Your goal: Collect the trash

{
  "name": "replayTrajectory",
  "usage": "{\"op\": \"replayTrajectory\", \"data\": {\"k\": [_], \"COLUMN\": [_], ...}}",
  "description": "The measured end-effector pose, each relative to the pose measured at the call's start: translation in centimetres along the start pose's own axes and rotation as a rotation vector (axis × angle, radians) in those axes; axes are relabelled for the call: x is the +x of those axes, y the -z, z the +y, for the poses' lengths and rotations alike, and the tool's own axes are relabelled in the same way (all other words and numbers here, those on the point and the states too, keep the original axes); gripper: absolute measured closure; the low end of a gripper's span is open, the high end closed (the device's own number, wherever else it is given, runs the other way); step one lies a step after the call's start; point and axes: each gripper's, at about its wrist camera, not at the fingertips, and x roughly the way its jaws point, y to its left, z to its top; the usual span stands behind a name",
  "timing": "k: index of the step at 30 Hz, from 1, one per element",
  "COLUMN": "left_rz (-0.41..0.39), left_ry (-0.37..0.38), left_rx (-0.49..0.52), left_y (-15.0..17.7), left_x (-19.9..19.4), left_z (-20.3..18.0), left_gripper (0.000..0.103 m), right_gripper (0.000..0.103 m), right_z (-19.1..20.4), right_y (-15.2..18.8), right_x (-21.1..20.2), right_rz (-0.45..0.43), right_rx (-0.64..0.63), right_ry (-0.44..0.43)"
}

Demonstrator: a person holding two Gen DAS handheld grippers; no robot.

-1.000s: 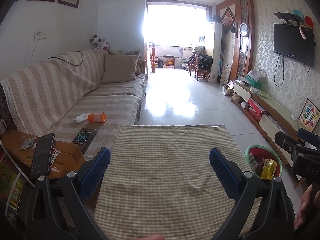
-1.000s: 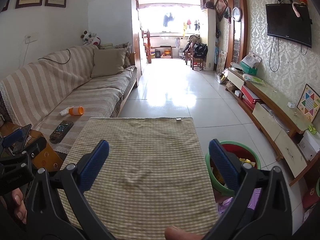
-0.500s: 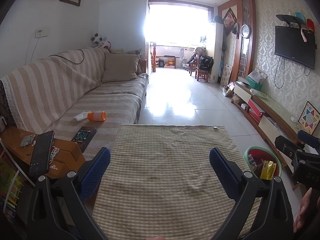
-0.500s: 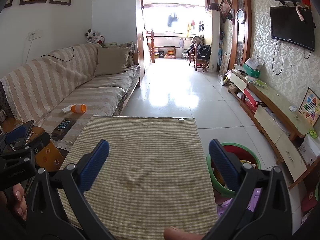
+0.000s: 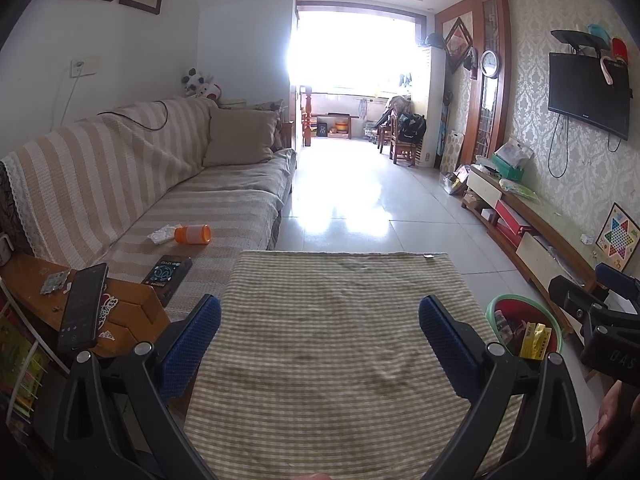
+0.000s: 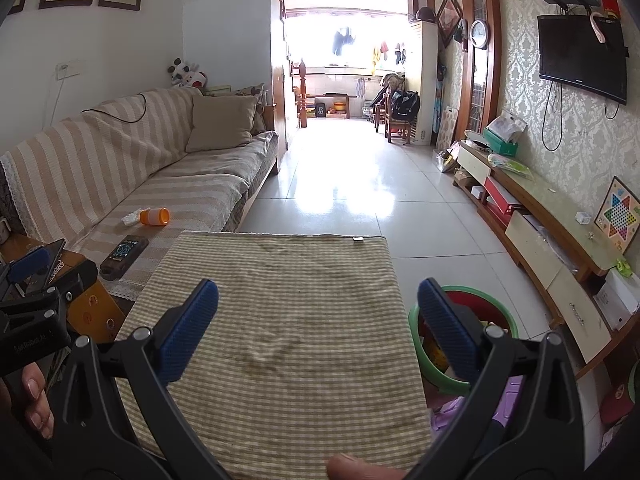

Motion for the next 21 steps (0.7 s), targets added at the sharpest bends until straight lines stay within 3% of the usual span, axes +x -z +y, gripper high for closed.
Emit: {"op": "replayTrajectory", "data": {"k": [21], "left_rz": [-0.012], "left_ry": [0.006], "left_rx": [0.009], "left_y": [-0.17], "left_x": [-0.45], "left_z": [-0.66], "left_gripper": [0.008], "right_gripper": [0.005], "right_z": [-0.21], "right_y": [0.28], "right_x": [0.33], "right_rz": [0.008], "right_rx": [0.004], "right_ry": [0.007]}}
